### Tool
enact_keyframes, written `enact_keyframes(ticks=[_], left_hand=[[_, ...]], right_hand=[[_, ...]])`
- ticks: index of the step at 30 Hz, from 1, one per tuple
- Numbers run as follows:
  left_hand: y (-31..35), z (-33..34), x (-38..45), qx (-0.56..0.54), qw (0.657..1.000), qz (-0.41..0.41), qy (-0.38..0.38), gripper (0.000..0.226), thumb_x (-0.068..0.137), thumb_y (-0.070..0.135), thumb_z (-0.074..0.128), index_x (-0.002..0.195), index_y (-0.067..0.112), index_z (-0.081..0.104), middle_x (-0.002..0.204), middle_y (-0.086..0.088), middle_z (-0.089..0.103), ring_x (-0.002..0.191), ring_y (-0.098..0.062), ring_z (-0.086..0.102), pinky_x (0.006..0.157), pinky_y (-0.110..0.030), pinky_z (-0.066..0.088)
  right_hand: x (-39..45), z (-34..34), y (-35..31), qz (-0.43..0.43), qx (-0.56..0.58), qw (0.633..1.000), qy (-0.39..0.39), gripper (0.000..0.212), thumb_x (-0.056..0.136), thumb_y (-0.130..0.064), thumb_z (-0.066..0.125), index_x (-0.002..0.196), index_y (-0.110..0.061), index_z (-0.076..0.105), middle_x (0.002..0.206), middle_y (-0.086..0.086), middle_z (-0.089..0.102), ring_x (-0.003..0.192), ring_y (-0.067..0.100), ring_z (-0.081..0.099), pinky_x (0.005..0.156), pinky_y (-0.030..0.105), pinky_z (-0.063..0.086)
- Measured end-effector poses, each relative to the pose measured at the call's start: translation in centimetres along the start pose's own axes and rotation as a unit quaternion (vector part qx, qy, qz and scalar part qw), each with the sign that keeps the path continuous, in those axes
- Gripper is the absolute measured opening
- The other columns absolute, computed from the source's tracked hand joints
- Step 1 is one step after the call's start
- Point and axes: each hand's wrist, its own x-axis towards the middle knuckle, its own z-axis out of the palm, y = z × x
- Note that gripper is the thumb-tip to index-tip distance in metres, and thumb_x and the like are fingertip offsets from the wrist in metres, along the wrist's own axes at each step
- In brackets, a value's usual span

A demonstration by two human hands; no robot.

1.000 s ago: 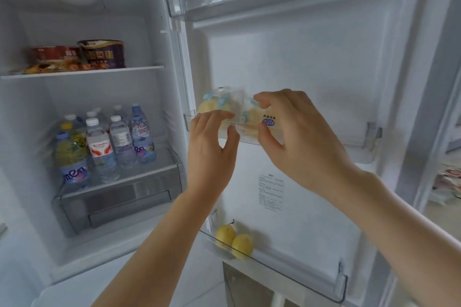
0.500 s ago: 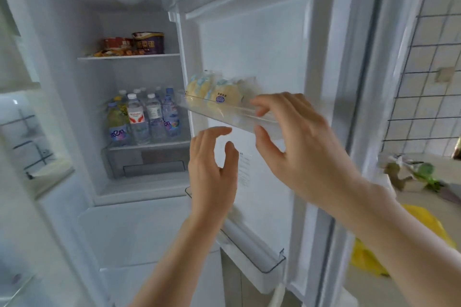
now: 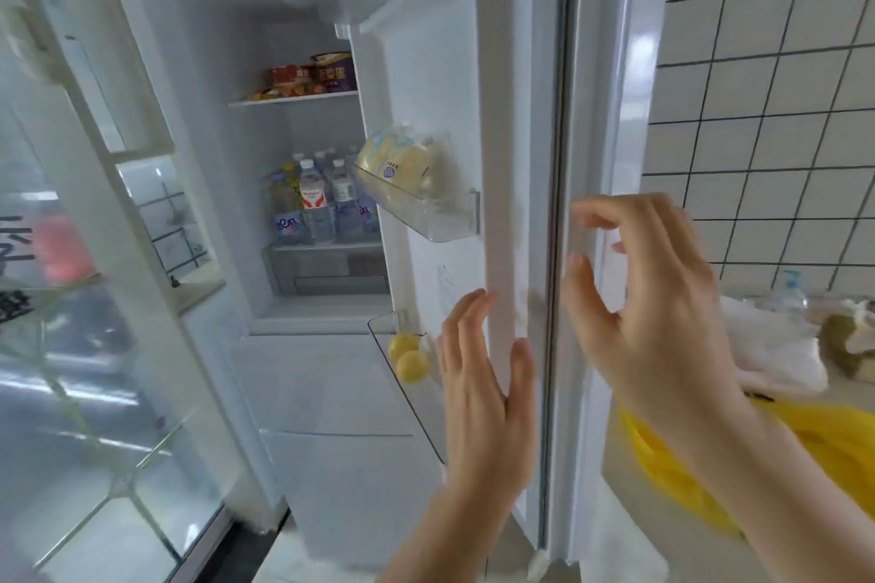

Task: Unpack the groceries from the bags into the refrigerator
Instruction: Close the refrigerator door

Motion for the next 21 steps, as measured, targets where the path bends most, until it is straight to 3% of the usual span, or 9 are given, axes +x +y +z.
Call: enact_keyframes(ticks=[3, 6, 10, 13, 15, 21], left_hand=[[0.6, 1.8, -1.3, 0.026, 0.999, -0.003, -0.026, 0.052, 0.099, 0.047, 0.036, 0.146, 0.026, 0.027, 0.150, 0.010, 0.029, 0.142, -0.011, 0.025, 0.113, -0.016, 0.018], [0.7, 2.8, -1.9, 0.050, 0.998, -0.004, -0.042, 0.060, 0.099, 0.050, 0.034, 0.150, 0.021, 0.022, 0.153, 0.005, 0.026, 0.145, -0.019, 0.022, 0.115, -0.021, 0.017], [0.8, 3.1, -2.1, 0.073, 0.996, -0.008, -0.052, 0.061, 0.097, 0.056, 0.032, 0.150, 0.029, 0.016, 0.154, 0.014, 0.022, 0.146, -0.015, 0.014, 0.117, -0.020, 0.010], [1.0, 3.3, -2.3, 0.079, 0.995, -0.026, -0.058, 0.067, 0.095, 0.062, 0.029, 0.151, 0.030, 0.013, 0.156, 0.019, 0.016, 0.148, -0.010, 0.004, 0.116, -0.015, 0.002], [1.3, 3.3, -2.6, 0.073, 0.995, -0.033, -0.067, 0.068, 0.094, 0.062, 0.029, 0.151, 0.031, 0.011, 0.157, 0.018, 0.013, 0.148, -0.009, 0.002, 0.116, -0.014, 0.001], [1.3, 2.3, -3.6, 0.080, 0.993, -0.028, -0.080, 0.071, 0.095, 0.055, 0.040, 0.153, 0.023, 0.014, 0.158, 0.010, 0.017, 0.147, -0.010, 0.011, 0.116, -0.015, 0.008]], right_hand=[[-0.1, -0.2, 1.4, 0.026, 0.007, 0.999, 0.022, 0.030, 0.088, -0.013, 0.053, 0.116, -0.001, 0.054, 0.105, 0.009, 0.053, 0.095, 0.026, 0.053, 0.080, 0.026, 0.046], [-0.2, 0.1, 2.4, 0.054, 0.023, 0.998, 0.026, 0.040, 0.090, -0.016, 0.058, 0.125, -0.001, 0.046, 0.116, 0.011, 0.046, 0.101, 0.022, 0.051, 0.084, 0.031, 0.048], [-0.4, 0.9, 2.8, 0.128, 0.069, 0.989, -0.018, 0.061, 0.091, -0.035, 0.055, 0.138, -0.006, 0.031, 0.127, 0.010, 0.045, 0.108, 0.014, 0.049, 0.081, 0.010, 0.035], [-0.6, 1.5, 3.0, 0.137, 0.106, 0.984, -0.037, 0.058, 0.093, -0.036, 0.055, 0.135, -0.004, 0.030, 0.100, -0.002, 0.054, 0.081, -0.005, 0.053, 0.069, 0.002, 0.035], [-0.8, 1.7, 3.0, 0.143, 0.126, 0.981, -0.034, 0.054, 0.094, -0.031, 0.056, 0.133, -0.004, 0.031, 0.084, -0.013, 0.048, 0.071, -0.013, 0.052, 0.064, 0.000, 0.036], [-1.2, 1.7, 2.0, 0.147, 0.183, 0.972, -0.015, 0.042, 0.096, -0.027, 0.052, 0.128, -0.004, 0.036, 0.077, -0.018, 0.049, 0.067, -0.010, 0.056, 0.059, 0.002, 0.037]])
